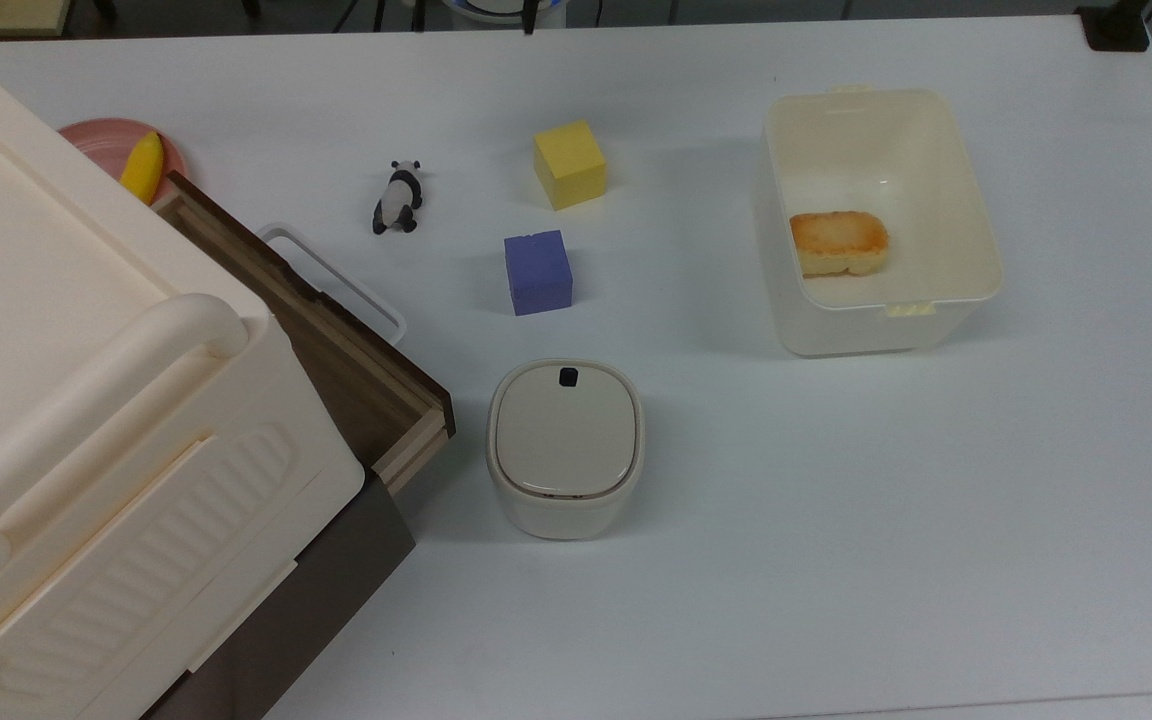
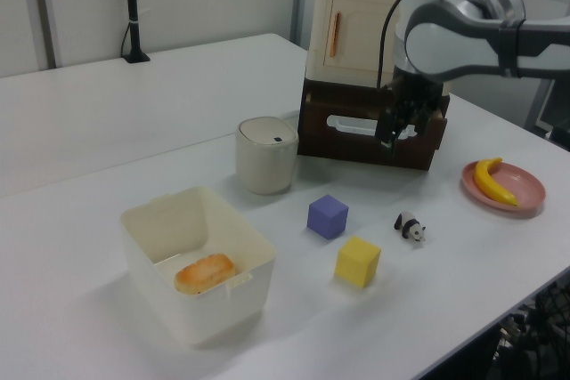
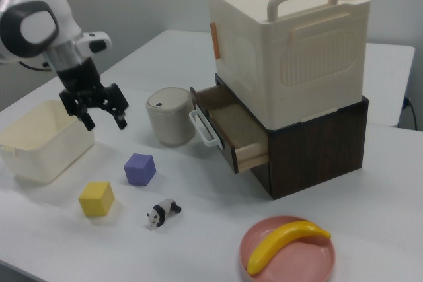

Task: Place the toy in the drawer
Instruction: 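Move the open gripper over the black-and-white panda toy and lower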

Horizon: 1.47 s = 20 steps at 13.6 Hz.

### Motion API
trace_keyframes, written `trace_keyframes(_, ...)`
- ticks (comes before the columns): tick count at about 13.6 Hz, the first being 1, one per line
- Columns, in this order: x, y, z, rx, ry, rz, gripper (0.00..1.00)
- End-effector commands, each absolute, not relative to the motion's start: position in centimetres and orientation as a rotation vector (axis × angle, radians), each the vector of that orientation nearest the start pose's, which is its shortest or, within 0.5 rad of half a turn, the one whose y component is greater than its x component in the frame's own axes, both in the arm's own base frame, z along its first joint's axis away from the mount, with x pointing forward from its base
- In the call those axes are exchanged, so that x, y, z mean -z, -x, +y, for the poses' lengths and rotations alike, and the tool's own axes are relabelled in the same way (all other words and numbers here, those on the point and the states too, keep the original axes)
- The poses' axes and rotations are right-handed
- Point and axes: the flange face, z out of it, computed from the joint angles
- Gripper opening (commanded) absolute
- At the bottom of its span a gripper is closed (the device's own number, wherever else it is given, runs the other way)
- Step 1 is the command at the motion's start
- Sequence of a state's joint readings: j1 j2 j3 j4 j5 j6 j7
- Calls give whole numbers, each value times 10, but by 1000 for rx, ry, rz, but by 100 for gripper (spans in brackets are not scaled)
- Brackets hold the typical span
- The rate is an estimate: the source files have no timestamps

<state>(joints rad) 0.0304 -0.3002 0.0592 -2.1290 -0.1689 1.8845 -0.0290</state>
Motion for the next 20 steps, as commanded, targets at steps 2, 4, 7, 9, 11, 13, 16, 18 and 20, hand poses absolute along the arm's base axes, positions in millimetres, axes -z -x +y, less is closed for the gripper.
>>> trace_keyframes(2, -495, -486, 11, 78, 3296, -198, 100)
trace_keyframes(4, -476, -493, -5, 21, 3299, -153, 100)
trace_keyframes(7, -455, -498, -25, -54, 3298, -113, 100)
trace_keyframes(9, -454, -498, -29, -64, 3296, -148, 100)
trace_keyframes(11, -458, -496, -31, -79, 3296, -154, 100)
trace_keyframes(13, -456, -495, -33, -99, 3297, -145, 100)
trace_keyframes(16, -403, -508, -44, -236, 3320, -170, 100)
trace_keyframes(18, -383, -514, -52, -250, 3316, -158, 100)
trace_keyframes(20, -372, -515, -62, -281, 3316, -139, 100)
